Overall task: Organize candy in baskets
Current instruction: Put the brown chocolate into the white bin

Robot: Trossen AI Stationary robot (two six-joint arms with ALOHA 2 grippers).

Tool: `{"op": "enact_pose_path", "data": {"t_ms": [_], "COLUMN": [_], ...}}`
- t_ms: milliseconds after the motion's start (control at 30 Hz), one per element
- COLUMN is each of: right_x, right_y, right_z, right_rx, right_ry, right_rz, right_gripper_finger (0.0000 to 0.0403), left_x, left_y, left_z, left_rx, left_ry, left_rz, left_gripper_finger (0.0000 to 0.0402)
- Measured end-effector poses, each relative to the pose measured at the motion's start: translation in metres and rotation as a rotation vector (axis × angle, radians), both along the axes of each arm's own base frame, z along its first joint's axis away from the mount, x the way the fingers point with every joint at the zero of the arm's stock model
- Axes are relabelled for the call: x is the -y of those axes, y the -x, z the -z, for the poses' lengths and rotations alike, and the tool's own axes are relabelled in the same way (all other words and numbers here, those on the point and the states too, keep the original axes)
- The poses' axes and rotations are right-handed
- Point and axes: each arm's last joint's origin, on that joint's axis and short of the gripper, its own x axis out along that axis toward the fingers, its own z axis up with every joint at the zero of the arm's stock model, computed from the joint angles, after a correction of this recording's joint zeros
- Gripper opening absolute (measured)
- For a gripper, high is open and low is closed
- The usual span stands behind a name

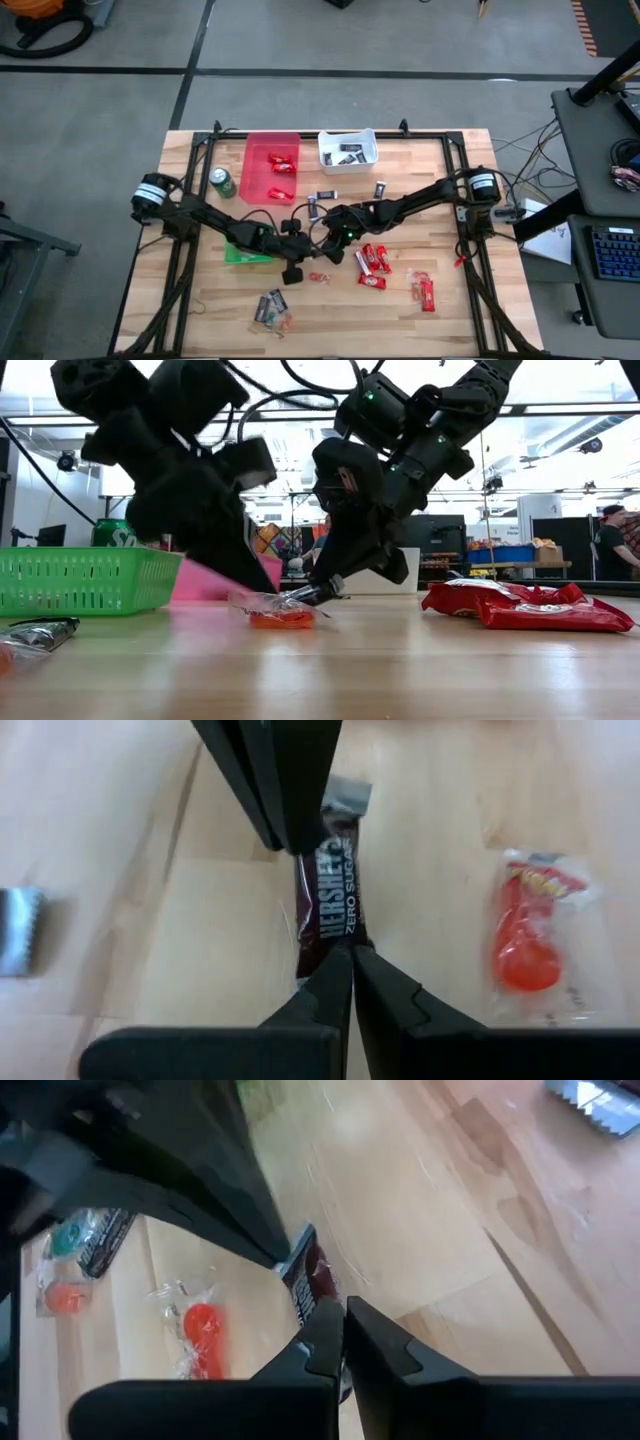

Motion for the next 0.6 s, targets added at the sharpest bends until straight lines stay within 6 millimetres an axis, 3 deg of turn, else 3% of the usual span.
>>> {"op": "enact_pose_path", "data": {"t_ms": [300, 600], "right_x": [0.008, 0.035], "right_y": [0.009, 0.027], "right_z": [-0.028, -0.069], "right_rx": [0.035, 0.089], "right_ry": [0.069, 0.155], "right_rz": [-0.048, -0.050], "right_gripper_finger": [0.0008, 0.0008], "left_x": [-0.005, -0.024], "left_y": [0.014, 0.054], "left_z": [-0.055, -0.134], "left_rx": [0.127, 0.329], "left_ry": [-0.073, -0.200], "left_rz": [0.041, 0.001], "left_gripper_finger": [0.0000, 0.0000]}}
